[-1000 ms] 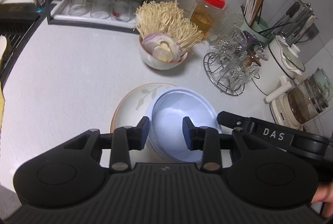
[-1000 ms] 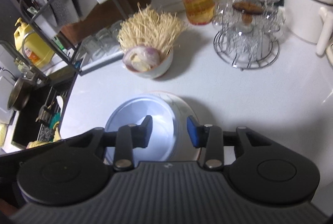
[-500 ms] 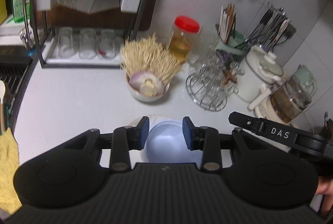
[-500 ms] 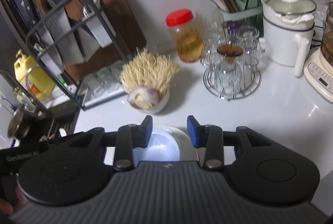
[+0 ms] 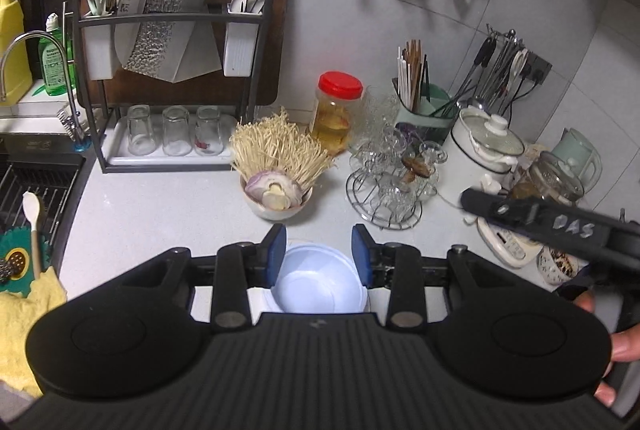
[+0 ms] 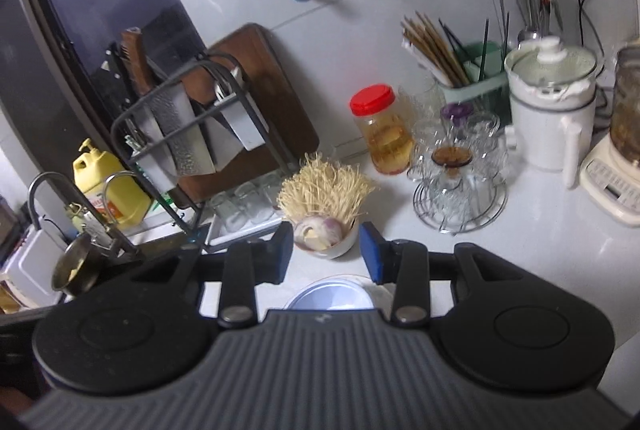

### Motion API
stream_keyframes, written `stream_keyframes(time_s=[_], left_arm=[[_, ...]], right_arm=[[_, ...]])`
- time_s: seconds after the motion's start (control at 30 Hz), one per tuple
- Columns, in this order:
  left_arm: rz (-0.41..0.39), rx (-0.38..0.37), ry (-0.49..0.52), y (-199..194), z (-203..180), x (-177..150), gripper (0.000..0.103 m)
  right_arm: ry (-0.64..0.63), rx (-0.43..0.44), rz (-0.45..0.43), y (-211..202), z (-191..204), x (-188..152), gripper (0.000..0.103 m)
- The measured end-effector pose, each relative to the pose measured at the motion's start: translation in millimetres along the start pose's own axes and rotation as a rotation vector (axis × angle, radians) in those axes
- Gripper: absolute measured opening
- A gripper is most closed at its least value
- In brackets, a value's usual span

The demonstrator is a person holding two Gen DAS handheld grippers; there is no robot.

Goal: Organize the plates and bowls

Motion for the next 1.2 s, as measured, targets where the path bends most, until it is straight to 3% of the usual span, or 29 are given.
stream_keyframes(time_s=[0.53,0.77,1.0,1.2], left_arm=[[-0.037,0.035,-0.012,-61.0,-42.7,-56.8,0.044],[-0.051,0.048,0.02,-84.2,-68.3,-84.5,0.047],[-0.021,0.05,0.004,-93.0,-83.4,-109.4,0.05],[-0.004,0.081,-0.014,-100.8,-88.2,-122.6,0.063]], right_arm=[[-0.071,-0.011,-0.08,-90.6,-18.0,-28.5,0.041],[-0.057,-0.04,-0.019,-116.3,-42.5,-63.0,0.041],[-0.113,-0.019,0.006,-131.8,-44.9,-74.8,0.041],[-0.134,-0.002,0.053,-135.9,-49.0,-83.1,0.041]])
Point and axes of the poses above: each gripper's, at about its wrist camera, not at the fingertips, and y roughly the way its jaws point, z to its left, x to its top, the point moved 5 cm from there along y, roughly the way its jaws point, and after that the axes turned 1 degree about -y, right-handed, at the moved point
